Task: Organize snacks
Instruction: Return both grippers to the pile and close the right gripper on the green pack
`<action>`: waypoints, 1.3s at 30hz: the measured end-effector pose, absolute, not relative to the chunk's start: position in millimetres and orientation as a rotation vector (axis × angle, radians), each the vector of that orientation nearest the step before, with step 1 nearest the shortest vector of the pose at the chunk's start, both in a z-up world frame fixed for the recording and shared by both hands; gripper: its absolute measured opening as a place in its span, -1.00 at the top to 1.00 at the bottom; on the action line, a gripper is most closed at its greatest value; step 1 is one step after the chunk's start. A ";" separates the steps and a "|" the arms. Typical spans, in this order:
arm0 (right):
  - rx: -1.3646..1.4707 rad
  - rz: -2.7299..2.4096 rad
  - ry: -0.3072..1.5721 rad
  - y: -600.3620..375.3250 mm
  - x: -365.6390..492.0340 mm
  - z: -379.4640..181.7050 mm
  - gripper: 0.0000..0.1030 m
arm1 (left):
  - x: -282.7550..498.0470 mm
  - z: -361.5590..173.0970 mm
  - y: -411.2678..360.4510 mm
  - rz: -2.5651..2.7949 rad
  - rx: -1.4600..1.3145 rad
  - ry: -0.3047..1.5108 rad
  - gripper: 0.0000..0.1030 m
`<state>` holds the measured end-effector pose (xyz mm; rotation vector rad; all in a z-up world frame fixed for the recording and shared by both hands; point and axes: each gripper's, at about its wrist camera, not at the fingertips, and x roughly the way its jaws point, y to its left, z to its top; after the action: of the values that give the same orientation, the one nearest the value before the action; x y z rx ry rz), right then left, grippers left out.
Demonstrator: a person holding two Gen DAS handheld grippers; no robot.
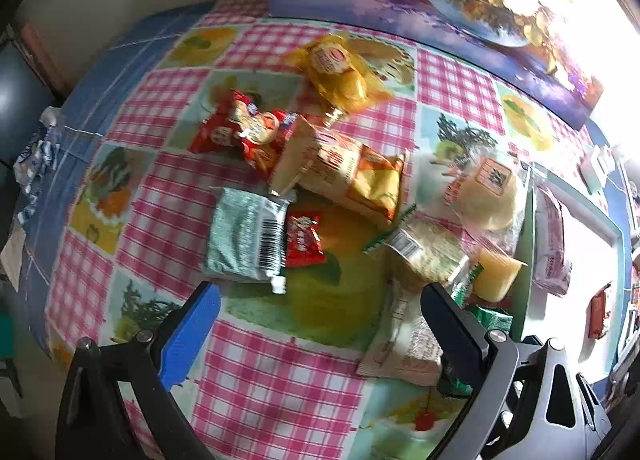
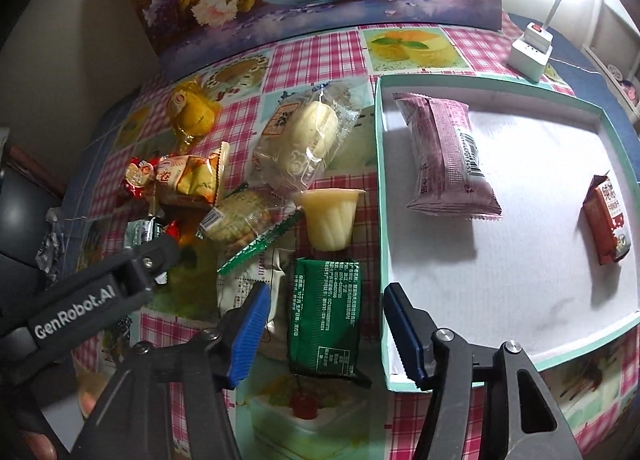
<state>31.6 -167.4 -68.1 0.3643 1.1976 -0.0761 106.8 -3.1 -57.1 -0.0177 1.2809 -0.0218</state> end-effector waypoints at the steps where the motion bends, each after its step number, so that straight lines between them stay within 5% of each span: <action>1: 0.366 -0.075 1.199 -167.6 31.2 -68.2 -0.19 | 107.3 -57.8 -4.3 -0.028 -0.019 1.284 -0.95; 20: 0.332 -0.024 1.261 -155.0 36.6 -78.5 -0.04 | 106.0 -65.0 -32.7 -0.182 -0.009 1.326 -0.95; 24: 0.331 -0.026 1.265 -155.1 37.3 -79.4 0.13 | 105.9 -74.7 -43.2 -0.214 0.010 1.356 -0.95; 39: 0.331 -0.027 1.265 -155.9 37.0 -80.3 0.12 | 109.3 -107.0 -52.9 -0.169 0.077 1.426 -0.93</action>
<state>37.0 -155.9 -80.3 0.3311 1.2653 -0.0275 109.3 -52.9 -107.0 0.0766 1.4262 -0.1686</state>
